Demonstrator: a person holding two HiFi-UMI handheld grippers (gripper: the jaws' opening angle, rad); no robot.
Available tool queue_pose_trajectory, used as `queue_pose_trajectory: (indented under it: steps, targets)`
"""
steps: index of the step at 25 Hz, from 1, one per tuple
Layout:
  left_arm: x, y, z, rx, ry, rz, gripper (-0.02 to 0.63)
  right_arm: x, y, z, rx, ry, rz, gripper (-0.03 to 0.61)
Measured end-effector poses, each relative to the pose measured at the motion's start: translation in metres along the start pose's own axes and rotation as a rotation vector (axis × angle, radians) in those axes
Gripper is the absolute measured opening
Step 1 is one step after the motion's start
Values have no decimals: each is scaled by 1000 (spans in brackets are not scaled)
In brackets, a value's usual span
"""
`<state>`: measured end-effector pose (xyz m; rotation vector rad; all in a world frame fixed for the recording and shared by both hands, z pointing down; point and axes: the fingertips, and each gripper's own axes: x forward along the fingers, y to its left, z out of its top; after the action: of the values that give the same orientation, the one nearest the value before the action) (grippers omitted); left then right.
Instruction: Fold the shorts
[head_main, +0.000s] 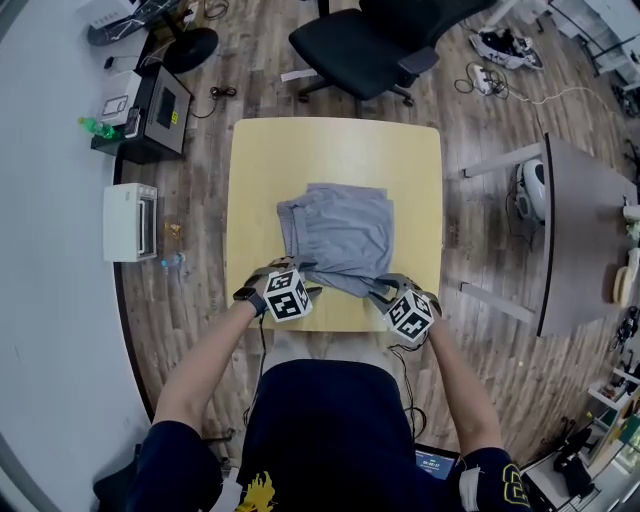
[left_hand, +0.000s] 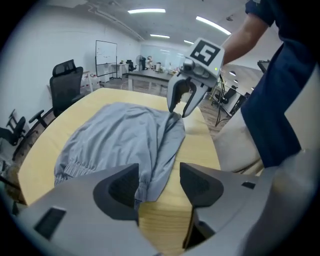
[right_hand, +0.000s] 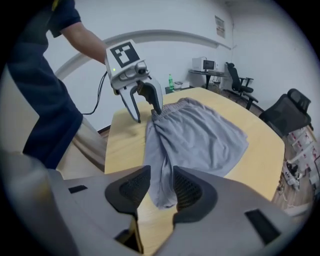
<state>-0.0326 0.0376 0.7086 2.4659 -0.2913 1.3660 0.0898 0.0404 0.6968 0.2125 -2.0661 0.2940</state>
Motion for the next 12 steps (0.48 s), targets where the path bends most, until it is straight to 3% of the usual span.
queue_pose_trajectory:
  steps: [2,7,12]
  targets:
    - [8,2,-5,-1,20,-7,270,5,-4,11,1,-29,-26,170]
    - [28,5,2,-93,17,-39,272,33,-16,32,202,-89,-13,129]
    - [24,4,-17,-145,47,-42,264,35,4,10,188,-8,38,97]
